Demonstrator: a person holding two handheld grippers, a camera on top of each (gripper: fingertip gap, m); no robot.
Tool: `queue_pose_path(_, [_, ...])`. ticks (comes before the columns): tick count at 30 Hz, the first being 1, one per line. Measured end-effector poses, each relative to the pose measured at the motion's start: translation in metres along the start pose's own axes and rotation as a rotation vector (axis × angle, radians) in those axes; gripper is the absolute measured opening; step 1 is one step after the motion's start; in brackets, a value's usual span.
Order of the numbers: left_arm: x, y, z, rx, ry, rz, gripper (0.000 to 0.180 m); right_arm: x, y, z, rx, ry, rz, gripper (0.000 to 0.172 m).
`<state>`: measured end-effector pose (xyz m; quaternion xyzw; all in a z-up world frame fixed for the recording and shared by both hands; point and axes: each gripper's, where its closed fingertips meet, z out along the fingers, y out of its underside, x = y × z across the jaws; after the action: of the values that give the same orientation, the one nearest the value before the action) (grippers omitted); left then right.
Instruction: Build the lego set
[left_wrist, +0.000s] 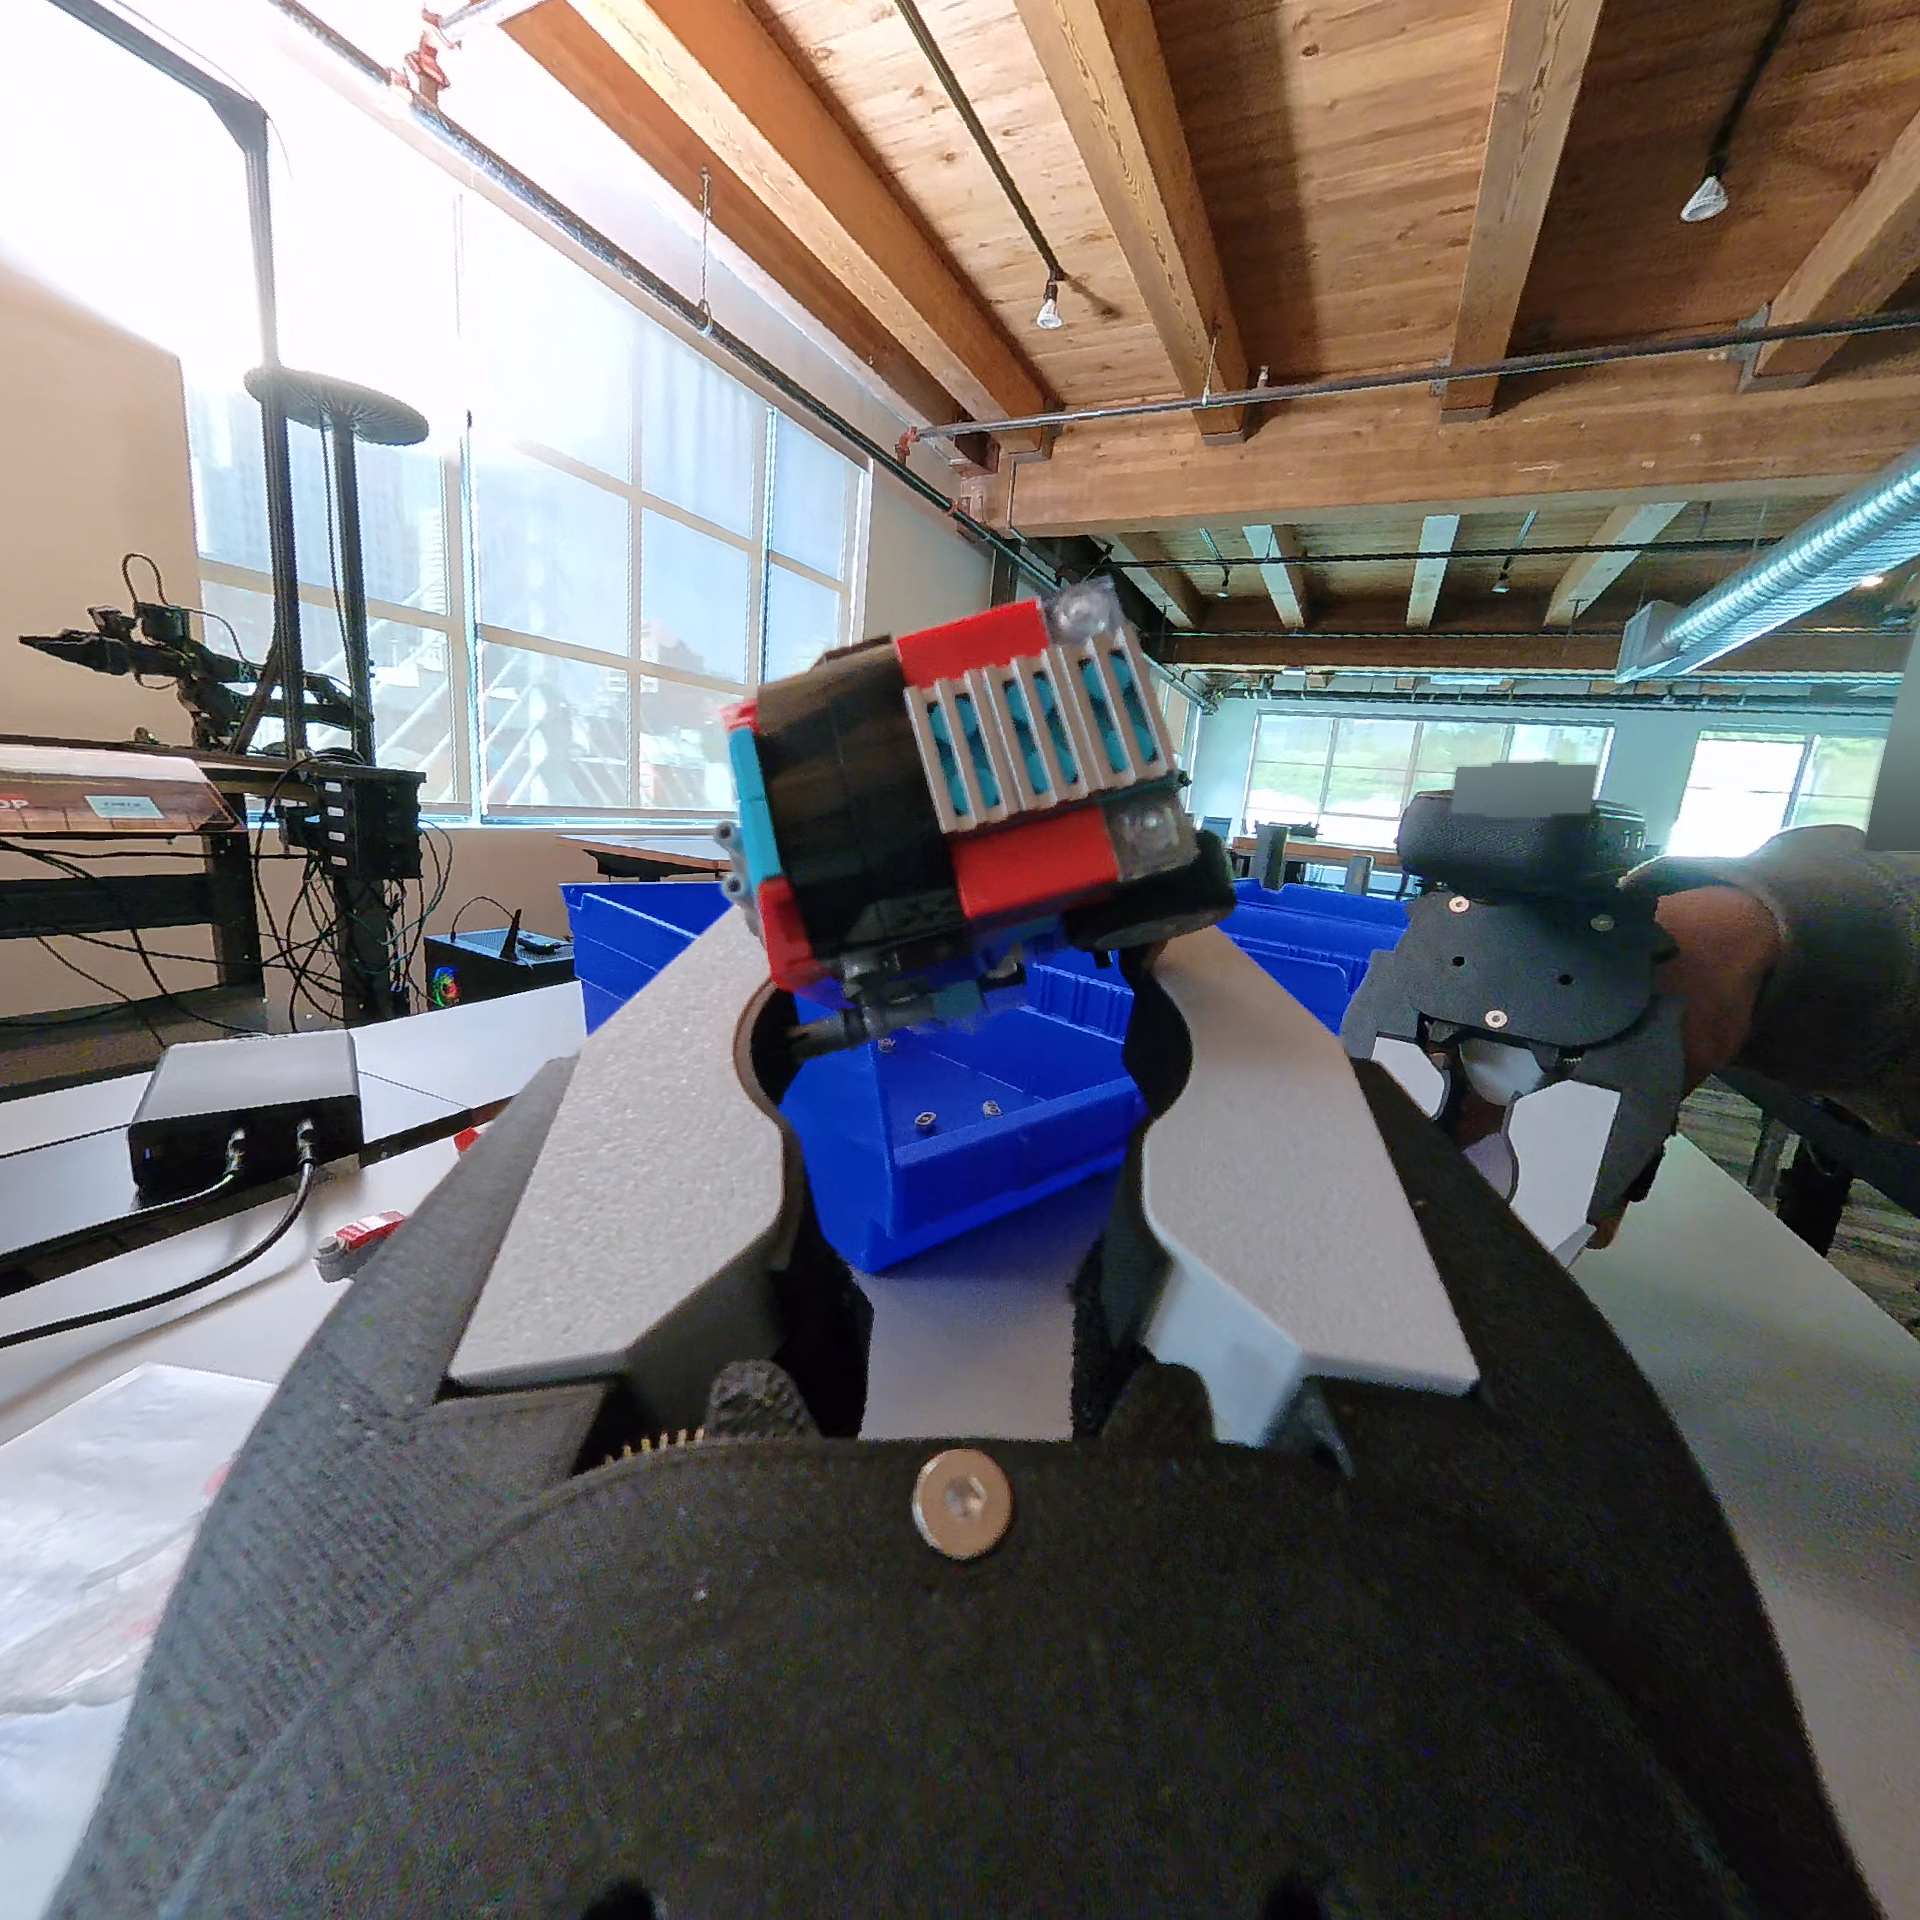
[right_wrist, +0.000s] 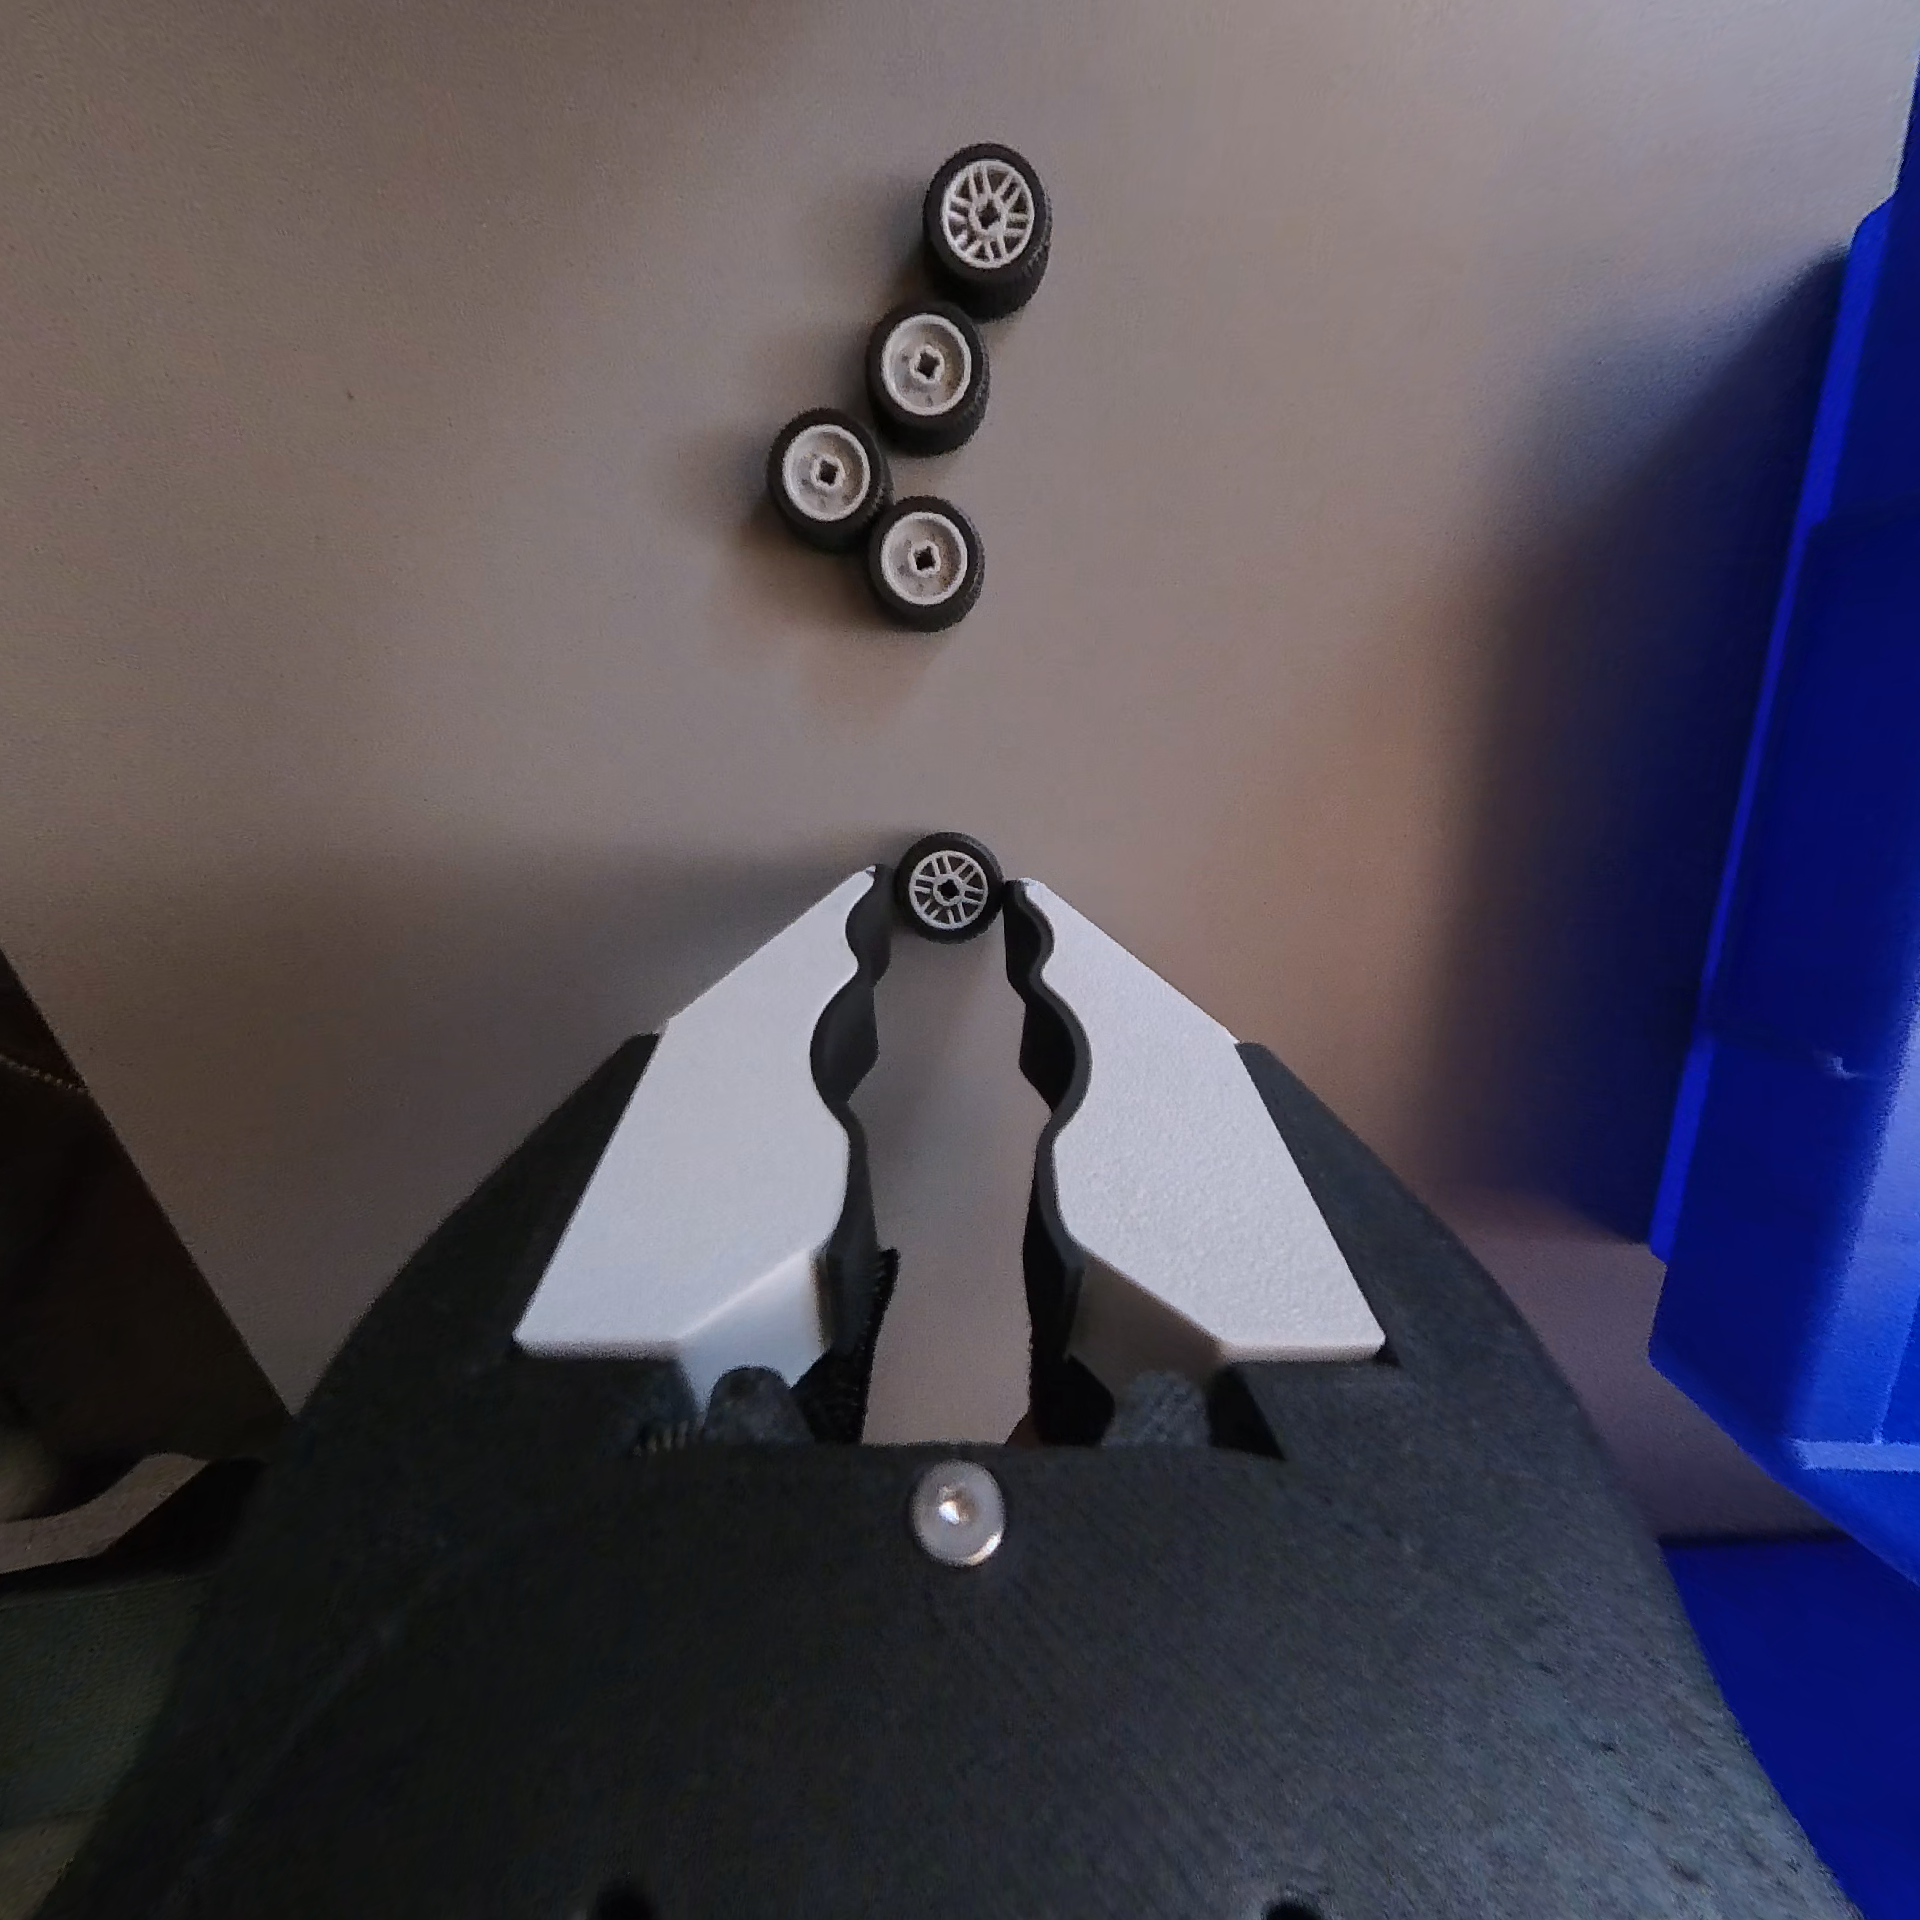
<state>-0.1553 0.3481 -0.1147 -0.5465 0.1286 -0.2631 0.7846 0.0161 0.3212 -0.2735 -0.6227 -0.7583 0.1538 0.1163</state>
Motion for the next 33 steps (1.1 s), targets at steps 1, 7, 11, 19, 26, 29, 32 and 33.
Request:
queue_pose_path(1, [0.001, 0.0, 0.0, 0.0, 0.002, 0.0, 0.062, 0.0, 0.0, 0.0, -0.004, 0.002, -0.003, 0.022])
queue_pose_path(7, [0.009, 0.0, 0.002, 0.002, 0.054, -0.009, 0.062, 0.009, -0.047, -0.042, 0.173, 0.026, -0.003, 0.022])
queue_pose_path(11, [0.025, 0.004, 0.004, -0.025, 0.146, -0.019, 0.061, 0.008, -0.122, -0.112, 0.416, 0.025, -0.092, 0.022])
queue_pose_path(19, [0.051, 0.018, 0.007, -0.12, 0.308, -0.1, 0.061, -0.004, -0.197, -0.128, 0.513, -0.134, -0.187, 0.022])
queue_pose_path(26, [0.062, 0.029, 0.009, -0.184, 0.366, -0.134, 0.061, 0.0, -0.204, -0.123, 0.582, -0.324, -0.099, 0.022])
queue_pose_path(29, [0.065, 0.03, 0.009, -0.192, 0.386, -0.146, 0.061, -0.002, -0.203, -0.122, 0.608, -0.397, -0.068, 0.022])
queue_pose_path(32, [0.068, 0.03, 0.009, -0.196, 0.406, -0.154, 0.061, -0.003, -0.201, -0.118, 0.618, -0.457, -0.041, 0.021])
queue_pose_path(33, [0.069, 0.03, 0.008, -0.196, 0.412, -0.156, 0.062, -0.003, -0.2, -0.116, 0.616, -0.47, -0.034, 0.022])
